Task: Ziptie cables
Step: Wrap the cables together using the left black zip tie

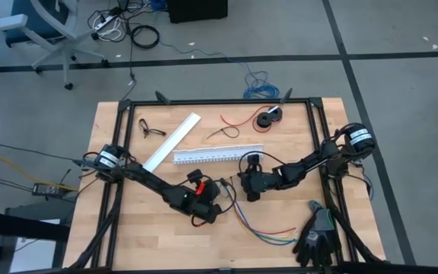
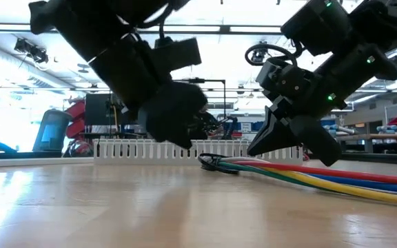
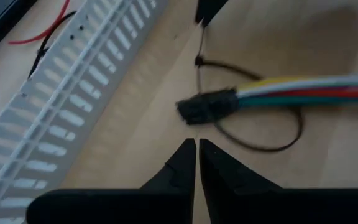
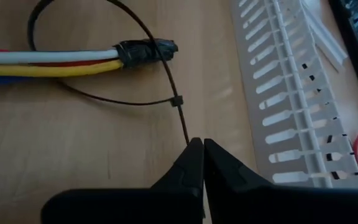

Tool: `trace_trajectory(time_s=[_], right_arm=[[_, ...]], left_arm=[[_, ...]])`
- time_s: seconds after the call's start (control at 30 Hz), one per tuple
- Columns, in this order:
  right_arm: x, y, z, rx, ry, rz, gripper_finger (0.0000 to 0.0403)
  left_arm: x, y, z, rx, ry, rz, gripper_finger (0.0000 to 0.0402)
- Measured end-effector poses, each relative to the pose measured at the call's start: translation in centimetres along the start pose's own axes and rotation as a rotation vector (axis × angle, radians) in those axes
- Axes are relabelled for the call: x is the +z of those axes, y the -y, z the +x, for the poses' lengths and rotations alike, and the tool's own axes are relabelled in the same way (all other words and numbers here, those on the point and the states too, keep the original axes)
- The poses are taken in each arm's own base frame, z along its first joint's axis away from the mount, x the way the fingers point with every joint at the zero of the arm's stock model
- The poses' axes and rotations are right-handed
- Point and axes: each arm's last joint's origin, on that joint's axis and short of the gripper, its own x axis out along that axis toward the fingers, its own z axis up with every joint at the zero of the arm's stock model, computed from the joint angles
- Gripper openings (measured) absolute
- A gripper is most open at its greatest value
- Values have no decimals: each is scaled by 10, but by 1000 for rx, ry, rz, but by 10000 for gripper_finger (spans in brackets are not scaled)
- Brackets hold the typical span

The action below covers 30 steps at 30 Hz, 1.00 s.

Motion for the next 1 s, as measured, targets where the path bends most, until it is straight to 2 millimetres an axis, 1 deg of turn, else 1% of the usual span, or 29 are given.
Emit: trace_trajectory(time_s=[0.1, 0.2, 0.37, 0.47, 0.6, 0.83, 0.9, 1.0], right_arm=[[1, -4, -3, -1, 7, 3, 0], [2, -8, -6, 11, 15, 26, 0], [0, -15, -9, 33, -4, 0, 0], [-2, -15, -9, 36, -18, 0, 8], [-3, -9, -6, 33, -33, 12, 38], [-8, 8, 6, 92, -54, 44, 107], [-8, 12, 9, 102, -50, 41, 120], [-7, 18, 12, 108, -27, 48, 126]], left_arm=[[-5, -2, 2, 10, -7, 7, 30], [-18, -7, 7, 10, -5, 0, 30], [-34, -17, 10, -42, 45, -119, 30], [-41, -22, 9, -93, 84, -181, 30], [-42, -23, 8, -167, 131, -232, 30], [-45, -24, 9, -182, 130, -236, 30], [-45, -24, 9, -184, 131, -238, 30], [-45, -24, 9, -183, 132, -232, 30]])
